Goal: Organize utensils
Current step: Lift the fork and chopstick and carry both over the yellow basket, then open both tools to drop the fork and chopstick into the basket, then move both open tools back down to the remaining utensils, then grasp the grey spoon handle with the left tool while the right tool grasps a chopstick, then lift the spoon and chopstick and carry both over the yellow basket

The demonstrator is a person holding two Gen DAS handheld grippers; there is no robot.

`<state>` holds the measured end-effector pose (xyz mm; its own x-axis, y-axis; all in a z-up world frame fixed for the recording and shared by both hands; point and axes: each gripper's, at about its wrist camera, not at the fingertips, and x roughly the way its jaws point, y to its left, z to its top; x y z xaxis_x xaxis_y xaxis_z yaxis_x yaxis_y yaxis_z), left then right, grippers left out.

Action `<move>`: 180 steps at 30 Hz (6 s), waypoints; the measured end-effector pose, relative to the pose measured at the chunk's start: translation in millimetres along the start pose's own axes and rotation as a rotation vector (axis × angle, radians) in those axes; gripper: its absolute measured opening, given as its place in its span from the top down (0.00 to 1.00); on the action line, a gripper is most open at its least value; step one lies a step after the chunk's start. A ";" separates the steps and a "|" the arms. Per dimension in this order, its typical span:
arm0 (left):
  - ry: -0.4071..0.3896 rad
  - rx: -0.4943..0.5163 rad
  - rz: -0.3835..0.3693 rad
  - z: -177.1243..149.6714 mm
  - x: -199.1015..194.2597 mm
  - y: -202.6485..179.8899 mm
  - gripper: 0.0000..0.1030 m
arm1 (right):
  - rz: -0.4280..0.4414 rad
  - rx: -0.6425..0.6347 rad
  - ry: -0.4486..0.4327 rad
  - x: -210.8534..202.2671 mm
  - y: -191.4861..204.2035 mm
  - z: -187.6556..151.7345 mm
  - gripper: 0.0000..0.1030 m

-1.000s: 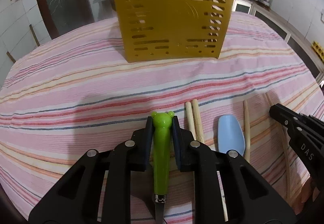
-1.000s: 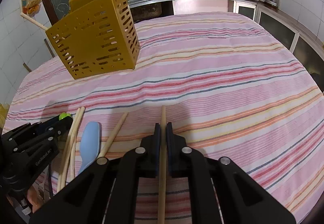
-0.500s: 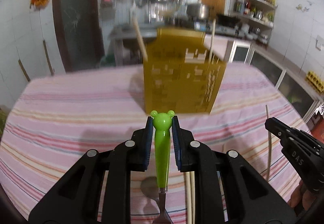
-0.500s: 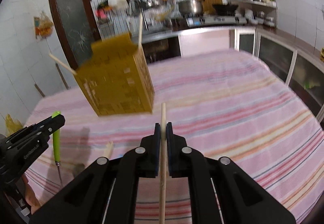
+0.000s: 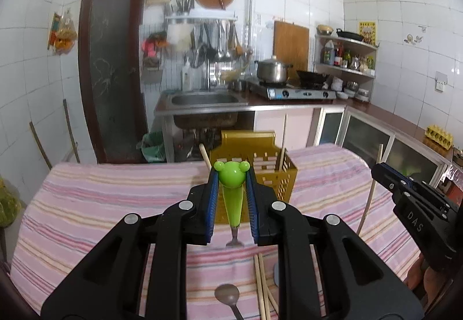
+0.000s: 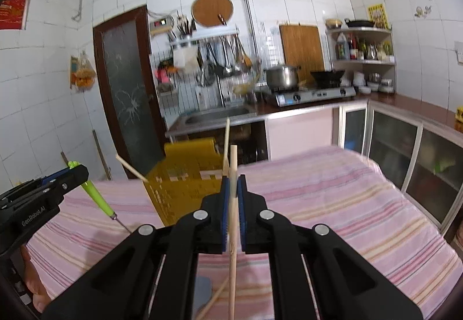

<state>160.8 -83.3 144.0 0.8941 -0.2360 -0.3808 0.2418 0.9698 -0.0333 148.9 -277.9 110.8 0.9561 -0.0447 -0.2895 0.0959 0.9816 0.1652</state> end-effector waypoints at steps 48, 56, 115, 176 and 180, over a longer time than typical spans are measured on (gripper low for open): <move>0.022 -0.011 -0.056 64.9 139.5 39.6 0.58 | -0.033 -0.018 -0.017 145.4 27.1 71.9 0.39; -0.067 -0.021 0.006 61.1 26.0 53.1 0.33 | -0.032 -0.018 0.053 62.3 22.5 54.1 0.39; 0.563 -0.091 0.070 -158.6 113.3 16.3 0.66 | -0.120 -0.044 0.567 90.5 2.9 -134.2 0.93; -0.267 0.149 0.157 14.8 7.8 25.0 0.66 | 0.028 -0.041 -0.226 -16.5 11.4 45.2 0.94; -0.328 0.149 0.175 49.9 32.4 19.6 0.66 | 0.031 -0.049 -0.256 4.7 21.5 75.2 0.94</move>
<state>213.4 -75.1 177.1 0.9937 -0.0986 -0.0531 0.1056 0.9831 0.1493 176.3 -271.0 183.9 0.9979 -0.0543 -0.0359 0.0583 0.9908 0.1225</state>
